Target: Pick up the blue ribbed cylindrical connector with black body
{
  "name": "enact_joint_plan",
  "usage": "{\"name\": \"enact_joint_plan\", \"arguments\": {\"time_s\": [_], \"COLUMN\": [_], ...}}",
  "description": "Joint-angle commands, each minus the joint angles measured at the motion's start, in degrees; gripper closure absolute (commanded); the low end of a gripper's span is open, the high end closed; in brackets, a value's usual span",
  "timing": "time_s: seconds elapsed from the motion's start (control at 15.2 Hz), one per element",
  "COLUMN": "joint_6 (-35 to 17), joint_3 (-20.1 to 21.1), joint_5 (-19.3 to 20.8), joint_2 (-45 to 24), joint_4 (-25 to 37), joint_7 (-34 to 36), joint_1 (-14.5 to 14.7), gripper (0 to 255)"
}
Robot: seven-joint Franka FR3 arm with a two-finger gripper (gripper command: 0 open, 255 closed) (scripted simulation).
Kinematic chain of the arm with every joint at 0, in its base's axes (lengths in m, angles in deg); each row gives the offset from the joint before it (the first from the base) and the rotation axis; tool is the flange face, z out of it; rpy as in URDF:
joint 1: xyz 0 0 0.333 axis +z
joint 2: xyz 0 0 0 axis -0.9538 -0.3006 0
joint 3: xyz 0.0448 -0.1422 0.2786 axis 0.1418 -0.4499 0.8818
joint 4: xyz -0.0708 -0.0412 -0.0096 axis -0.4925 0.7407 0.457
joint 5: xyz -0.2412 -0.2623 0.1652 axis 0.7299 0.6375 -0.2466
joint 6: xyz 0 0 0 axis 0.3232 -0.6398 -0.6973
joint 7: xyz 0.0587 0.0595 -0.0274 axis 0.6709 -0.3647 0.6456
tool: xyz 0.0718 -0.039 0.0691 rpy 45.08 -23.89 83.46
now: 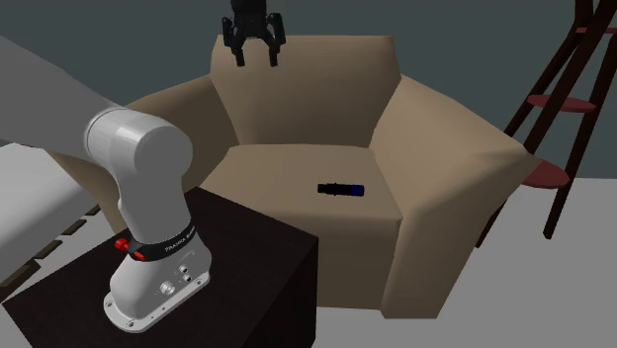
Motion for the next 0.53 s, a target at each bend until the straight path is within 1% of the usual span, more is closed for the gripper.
{"name": "enact_joint_plan", "arguments": {"time_s": [0.0, 0.46], "joint_6": [0.0, -14.0], "joint_3": [0.0, 0.1], "joint_5": [0.0, -1.5], "joint_2": [0.0, -9.9], "joint_4": [0.0, -4.4], "joint_7": [0.0, 9.9], "joint_1": [0.0, -3.1], "gripper": [0, 0]}}
